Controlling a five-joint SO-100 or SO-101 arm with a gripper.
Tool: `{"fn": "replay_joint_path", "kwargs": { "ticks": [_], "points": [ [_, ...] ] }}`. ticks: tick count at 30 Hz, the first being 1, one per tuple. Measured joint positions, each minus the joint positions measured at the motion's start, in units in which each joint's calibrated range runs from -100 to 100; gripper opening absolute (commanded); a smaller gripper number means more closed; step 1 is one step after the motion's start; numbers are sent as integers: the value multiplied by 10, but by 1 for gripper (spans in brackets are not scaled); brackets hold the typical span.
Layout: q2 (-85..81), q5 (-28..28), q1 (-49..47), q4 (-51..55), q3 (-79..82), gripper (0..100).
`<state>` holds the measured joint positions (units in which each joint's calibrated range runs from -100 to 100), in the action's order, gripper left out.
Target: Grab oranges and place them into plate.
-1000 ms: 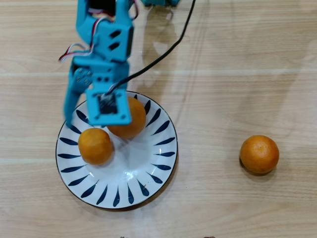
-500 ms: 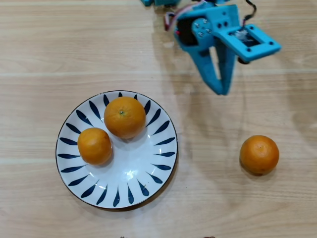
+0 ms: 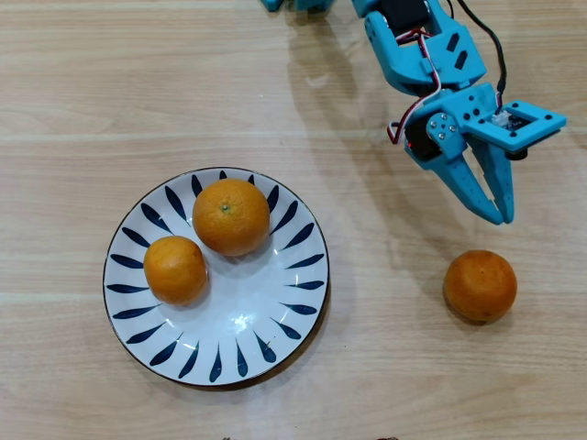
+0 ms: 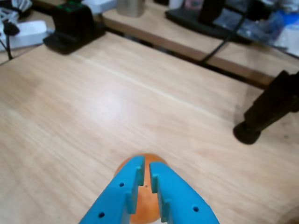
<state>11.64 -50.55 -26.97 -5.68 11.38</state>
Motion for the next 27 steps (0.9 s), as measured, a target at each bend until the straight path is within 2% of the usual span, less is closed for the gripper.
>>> {"fn": "replay_joint_path", "kwargs": {
  "ticks": [5, 11, 14, 20, 27],
  "points": [
    [77, -24, -13, -4, -30, 6],
    [110, -39, -19, -6, -34, 39],
    [113, -41, -23, -6, -34, 48],
    [124, -54, -30, -6, -75, 48],
    [213, -58, -40, -6, -161, 48]
  ]
}}
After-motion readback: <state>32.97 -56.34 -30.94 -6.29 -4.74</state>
